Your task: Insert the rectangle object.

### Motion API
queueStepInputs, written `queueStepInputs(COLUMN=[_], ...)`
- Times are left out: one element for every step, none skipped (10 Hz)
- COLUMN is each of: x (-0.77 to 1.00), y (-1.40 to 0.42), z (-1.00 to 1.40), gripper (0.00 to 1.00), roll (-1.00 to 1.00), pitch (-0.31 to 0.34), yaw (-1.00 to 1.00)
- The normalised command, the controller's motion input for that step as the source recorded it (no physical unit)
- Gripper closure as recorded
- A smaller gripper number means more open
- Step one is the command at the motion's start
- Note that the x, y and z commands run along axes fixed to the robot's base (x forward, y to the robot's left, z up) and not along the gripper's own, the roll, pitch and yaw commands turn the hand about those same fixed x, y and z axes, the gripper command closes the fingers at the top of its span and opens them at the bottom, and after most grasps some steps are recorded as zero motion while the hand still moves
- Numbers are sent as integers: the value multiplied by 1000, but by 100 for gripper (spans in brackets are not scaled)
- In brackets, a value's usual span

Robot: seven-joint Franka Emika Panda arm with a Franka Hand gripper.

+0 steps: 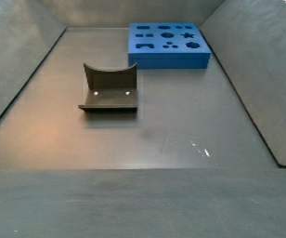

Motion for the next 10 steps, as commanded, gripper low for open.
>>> queueStepInputs(x=[483, 549, 623, 649, 577, 386, 237, -3, -74, 0], y=[-803, -651, -600, -611, -674, -757, -537, -129, 0, 0], z=[-634, -429, -449, -543, -591, -637, -629, -440, -260, -117], gripper=[100, 100, 100, 100, 100, 100, 100, 100, 100, 100], roll=[216, 373, 351, 251, 194, 39, -13, -251, -236, -61], pitch=[-36, 0, 43, 99, 121, 76, 51, 0, 0, 4], yaw=[0, 0, 0, 0, 0, 17, 60, 169, 51, 14])
